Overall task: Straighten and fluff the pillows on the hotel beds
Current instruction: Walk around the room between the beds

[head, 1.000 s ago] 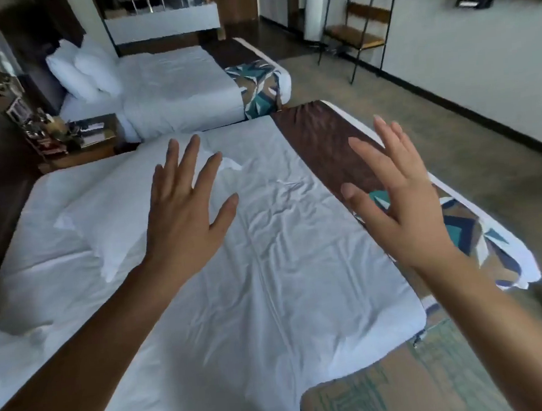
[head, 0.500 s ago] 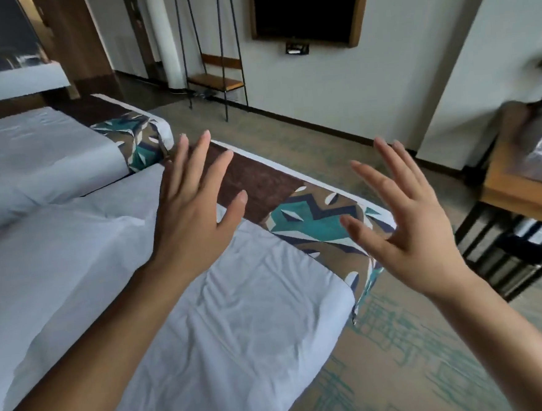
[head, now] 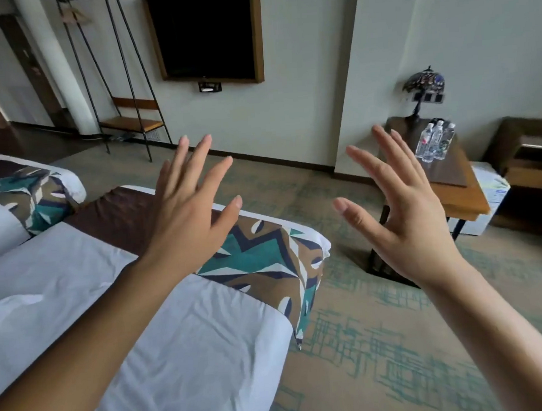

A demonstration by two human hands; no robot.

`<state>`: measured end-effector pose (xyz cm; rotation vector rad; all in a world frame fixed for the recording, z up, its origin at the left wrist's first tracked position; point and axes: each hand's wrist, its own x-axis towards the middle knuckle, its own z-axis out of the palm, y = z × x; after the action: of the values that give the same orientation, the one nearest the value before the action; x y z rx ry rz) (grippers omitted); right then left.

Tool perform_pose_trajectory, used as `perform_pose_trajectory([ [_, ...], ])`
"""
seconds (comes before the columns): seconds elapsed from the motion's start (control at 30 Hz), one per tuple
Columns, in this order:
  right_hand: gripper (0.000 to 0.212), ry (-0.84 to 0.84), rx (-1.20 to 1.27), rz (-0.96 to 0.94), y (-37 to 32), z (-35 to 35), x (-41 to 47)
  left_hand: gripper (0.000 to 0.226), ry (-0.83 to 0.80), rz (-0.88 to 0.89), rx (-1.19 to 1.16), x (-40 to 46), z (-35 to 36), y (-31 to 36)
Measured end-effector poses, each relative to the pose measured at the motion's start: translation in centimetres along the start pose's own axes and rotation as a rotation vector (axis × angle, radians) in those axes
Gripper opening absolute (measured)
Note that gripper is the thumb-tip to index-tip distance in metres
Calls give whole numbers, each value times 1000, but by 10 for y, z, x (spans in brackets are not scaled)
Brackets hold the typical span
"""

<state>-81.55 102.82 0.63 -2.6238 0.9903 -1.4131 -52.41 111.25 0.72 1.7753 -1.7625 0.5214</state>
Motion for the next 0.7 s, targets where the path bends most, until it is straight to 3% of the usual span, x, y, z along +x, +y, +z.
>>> perform_pose_trajectory([
  [0.27, 66, -45, -92, -18, 140, -38, 41, 61, 7, 28, 7, 106, 86, 81],
  [0.7, 71, 64, -282, 86, 325, -68, 104, 60, 47, 59, -23, 260, 249, 175],
])
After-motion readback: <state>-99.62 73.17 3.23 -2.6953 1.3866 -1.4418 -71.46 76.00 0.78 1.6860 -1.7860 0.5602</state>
